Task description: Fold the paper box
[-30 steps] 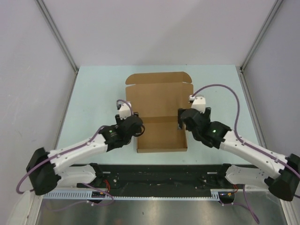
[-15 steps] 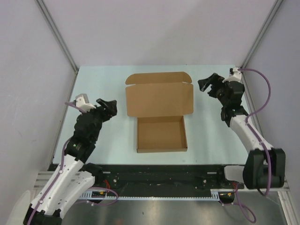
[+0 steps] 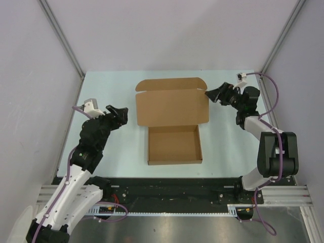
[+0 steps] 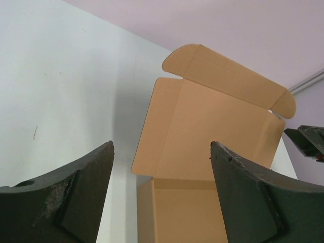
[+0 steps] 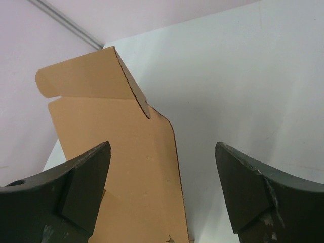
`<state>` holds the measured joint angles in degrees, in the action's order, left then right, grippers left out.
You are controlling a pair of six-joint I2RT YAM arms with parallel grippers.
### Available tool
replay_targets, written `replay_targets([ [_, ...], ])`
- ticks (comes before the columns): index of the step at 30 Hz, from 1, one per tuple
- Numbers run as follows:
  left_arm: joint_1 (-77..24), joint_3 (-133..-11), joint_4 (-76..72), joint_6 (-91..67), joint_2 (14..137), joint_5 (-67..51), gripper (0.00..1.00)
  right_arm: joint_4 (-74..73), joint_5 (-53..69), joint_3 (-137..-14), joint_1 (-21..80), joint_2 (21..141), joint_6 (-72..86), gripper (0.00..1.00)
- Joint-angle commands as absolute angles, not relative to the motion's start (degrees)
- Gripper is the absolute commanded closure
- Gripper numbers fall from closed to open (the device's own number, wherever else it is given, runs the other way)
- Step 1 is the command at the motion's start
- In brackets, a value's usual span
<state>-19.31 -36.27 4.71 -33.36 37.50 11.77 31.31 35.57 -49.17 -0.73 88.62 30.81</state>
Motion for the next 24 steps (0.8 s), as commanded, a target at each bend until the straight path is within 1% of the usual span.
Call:
replay_targets([
  [1,-18.46,-35.33,2.72,-32.78,37.88,9.84,0.19,33.76,38.94,-52.82,2.09,91.31,27.34,0.13],
  [7,-16.97,-35.33,4.3,-33.49,37.53,11.69,0.19,31.38,36.13,-54.58,4.48,94.22,24.09,0.14],
  [11,-16.26,-35.68,4.66,-33.57,37.53,12.3,0.18,30.67,35.95,-56.07,4.75,95.97,23.21,0.18],
  [14,-15.56,-35.6,4.48,-34.01,37.62,12.57,0.18,30.5,35.68,-56.25,4.75,96.42,22.85,0.3],
  [16,-15.03,-35.51,4.57,-33.93,37.79,12.92,0.18,30.76,35.6,-56.25,4.75,96.33,22.85,0.34],
  [17,-14.86,-35.42,4.48,-33.84,37.79,13.01,0.18,30.85,35.33,-56.16,4.75,96.33,22.94,0.39],
  [19,-14.33,-35.51,4.57,-33.92,38.32,12.92,0.18,31.38,34.89,-56.16,4.66,96.15,23.11,0.44],
  [20,-14.15,-35.51,4.4,-34.01,38.32,12.92,0.18,31.46,34.63,-56.25,4.57,95.89,23.2,0.51],
  [22,-13.54,-35.77,4.39,-33.93,39.02,12.83,0.18,31.47,34.19,-56.25,4.57,95.45,23.12,0.56],
  [23,-13.36,-35.86,4.22,-33.84,39.2,12.75,0.18,31.46,34.1,-56.16,4.66,95.28,23.03,0.61],
  [24,-13.1,-36.03,4.13,-33.75,39.81,12.48,0.18,31.38,34.01,-56.16,4.57,95.1,22.85,0.63],
])
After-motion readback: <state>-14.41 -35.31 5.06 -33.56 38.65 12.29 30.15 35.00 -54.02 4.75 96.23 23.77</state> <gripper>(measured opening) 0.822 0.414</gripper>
